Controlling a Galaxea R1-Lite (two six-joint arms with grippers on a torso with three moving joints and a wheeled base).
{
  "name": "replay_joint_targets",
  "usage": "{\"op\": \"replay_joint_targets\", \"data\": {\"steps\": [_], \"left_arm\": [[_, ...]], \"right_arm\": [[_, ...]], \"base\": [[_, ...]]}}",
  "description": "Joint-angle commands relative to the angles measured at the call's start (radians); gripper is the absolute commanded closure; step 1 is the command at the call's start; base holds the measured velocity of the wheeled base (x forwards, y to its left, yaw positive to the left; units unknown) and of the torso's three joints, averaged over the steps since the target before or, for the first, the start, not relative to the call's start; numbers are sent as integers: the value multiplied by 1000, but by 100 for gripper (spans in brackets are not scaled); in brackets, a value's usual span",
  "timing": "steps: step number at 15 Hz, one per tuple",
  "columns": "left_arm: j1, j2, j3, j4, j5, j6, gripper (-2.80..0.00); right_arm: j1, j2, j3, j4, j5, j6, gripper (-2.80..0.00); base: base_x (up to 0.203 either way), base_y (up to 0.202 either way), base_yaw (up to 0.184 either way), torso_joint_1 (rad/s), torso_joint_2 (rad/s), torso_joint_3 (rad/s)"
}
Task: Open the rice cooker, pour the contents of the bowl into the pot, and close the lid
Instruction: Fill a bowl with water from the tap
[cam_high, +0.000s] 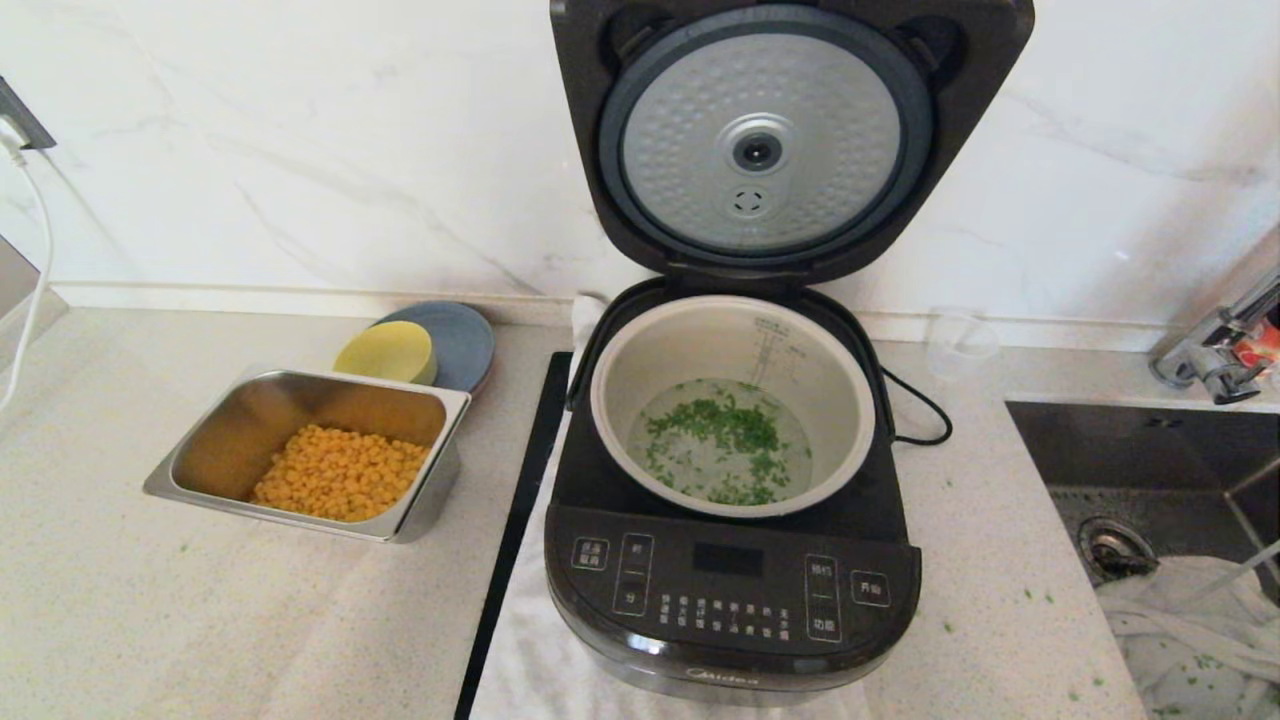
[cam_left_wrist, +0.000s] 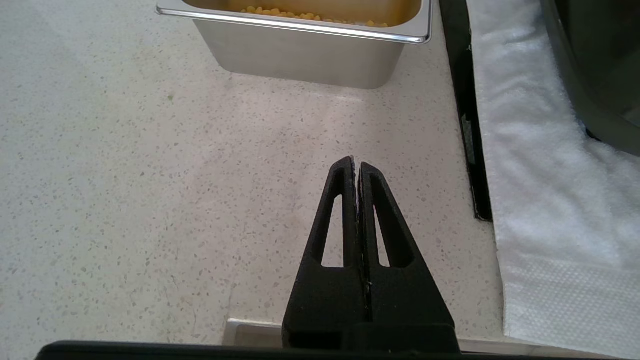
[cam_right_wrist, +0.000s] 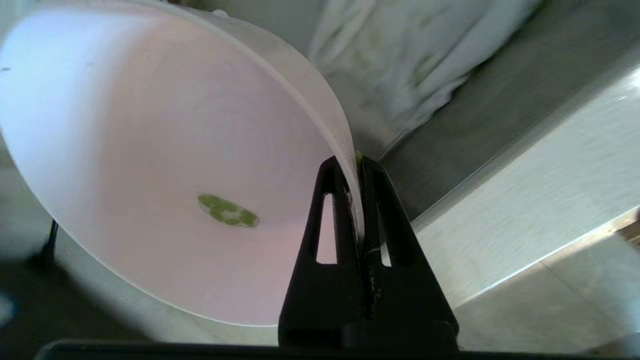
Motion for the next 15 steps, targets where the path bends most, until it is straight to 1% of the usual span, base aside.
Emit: {"op": "replay_joint_targets", "data": {"steps": [1, 6, 10, 13, 15], "left_arm": [[0, 1, 0, 0, -1, 0, 0], [0, 1, 0, 0, -1, 0, 0], [0, 2, 0, 0, -1, 0, 0], [0, 1, 0, 0, -1, 0, 0], [0, 0, 0, 0, -1, 0, 0]], "right_arm": [[-73, 116, -26, -30, 5, -1, 0], [-141, 235, -134, -54, 26, 9, 0], [-138, 268, -169, -53, 50, 25, 0], [-118, 308, -234, -53, 50, 102, 0], [-99, 329, -252, -54, 50, 118, 0]], "base": [[0, 0, 0, 0, 0, 0], [0, 0, 0, 0, 0, 0], [0, 0, 0, 0, 0, 0], [0, 0, 0, 0, 0, 0], [0, 0, 0, 0, 0, 0]]}}
